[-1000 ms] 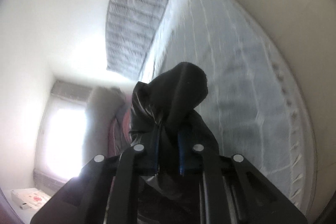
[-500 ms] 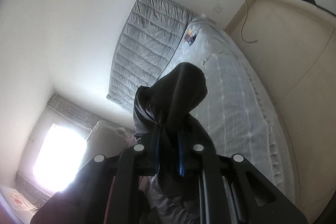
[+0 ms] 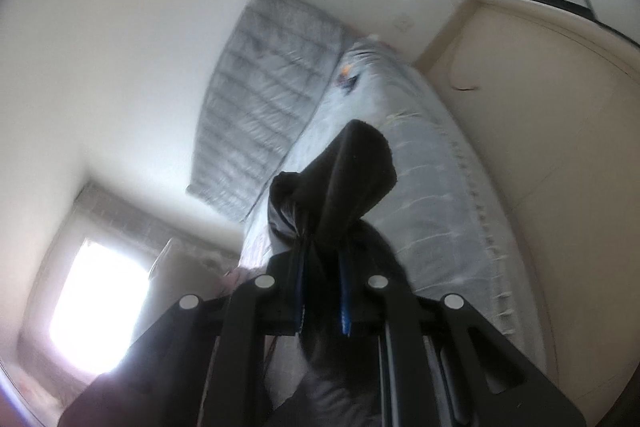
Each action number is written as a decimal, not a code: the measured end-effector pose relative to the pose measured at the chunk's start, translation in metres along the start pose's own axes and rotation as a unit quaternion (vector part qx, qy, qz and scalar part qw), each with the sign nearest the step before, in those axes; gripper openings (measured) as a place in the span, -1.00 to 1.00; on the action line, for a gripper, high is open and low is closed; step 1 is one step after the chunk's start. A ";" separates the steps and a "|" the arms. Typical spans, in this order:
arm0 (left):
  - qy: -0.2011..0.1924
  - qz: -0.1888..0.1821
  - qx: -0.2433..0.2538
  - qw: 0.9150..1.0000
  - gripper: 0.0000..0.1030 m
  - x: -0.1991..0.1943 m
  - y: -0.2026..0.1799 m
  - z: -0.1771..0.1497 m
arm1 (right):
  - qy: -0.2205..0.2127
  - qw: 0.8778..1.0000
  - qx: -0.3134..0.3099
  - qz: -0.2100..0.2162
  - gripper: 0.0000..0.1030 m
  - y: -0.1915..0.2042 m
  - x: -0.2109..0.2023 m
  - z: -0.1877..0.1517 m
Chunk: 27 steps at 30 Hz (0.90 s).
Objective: Fold large clothes
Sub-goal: 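Carry the held sleeve across the jacket front with the right tool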
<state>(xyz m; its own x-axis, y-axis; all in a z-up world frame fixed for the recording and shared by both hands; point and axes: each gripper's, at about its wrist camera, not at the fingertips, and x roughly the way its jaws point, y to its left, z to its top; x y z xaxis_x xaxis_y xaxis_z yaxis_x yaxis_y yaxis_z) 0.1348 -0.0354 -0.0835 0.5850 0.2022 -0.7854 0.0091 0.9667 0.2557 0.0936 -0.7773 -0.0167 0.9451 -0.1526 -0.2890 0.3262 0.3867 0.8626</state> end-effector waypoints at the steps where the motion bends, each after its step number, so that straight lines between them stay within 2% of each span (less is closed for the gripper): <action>1: -0.002 -0.003 -0.003 1.000 0.87 -0.001 0.003 0.000 | 0.006 1.000 -0.015 0.016 -0.72 0.018 0.002 -0.009; 8: -0.005 -0.016 -0.028 0.999 0.87 -0.003 0.025 -0.004 | 0.060 0.987 -0.113 0.101 -0.72 0.135 0.018 -0.103; 12: -0.007 -0.021 -0.043 0.999 0.87 -0.004 0.040 -0.006 | 0.103 0.974 -0.150 0.134 -0.72 0.181 0.031 -0.182; 19: -0.013 -0.024 -0.069 0.997 0.87 -0.007 0.070 -0.011 | 0.166 0.954 -0.195 0.157 -0.72 0.215 0.049 -0.299; 27: -0.012 -0.032 -0.089 0.995 0.87 -0.002 0.088 -0.016 | 0.227 0.935 -0.224 0.156 -0.72 0.223 0.064 -0.397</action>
<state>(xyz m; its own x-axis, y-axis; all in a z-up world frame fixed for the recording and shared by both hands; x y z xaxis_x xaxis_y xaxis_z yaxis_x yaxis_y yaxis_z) 0.1211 0.0518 -0.0682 0.6064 0.1373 -0.7832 -0.0958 0.9904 0.0994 0.2350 -0.3399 -0.0078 0.8740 0.3934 -0.2852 -0.0876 0.7049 0.7039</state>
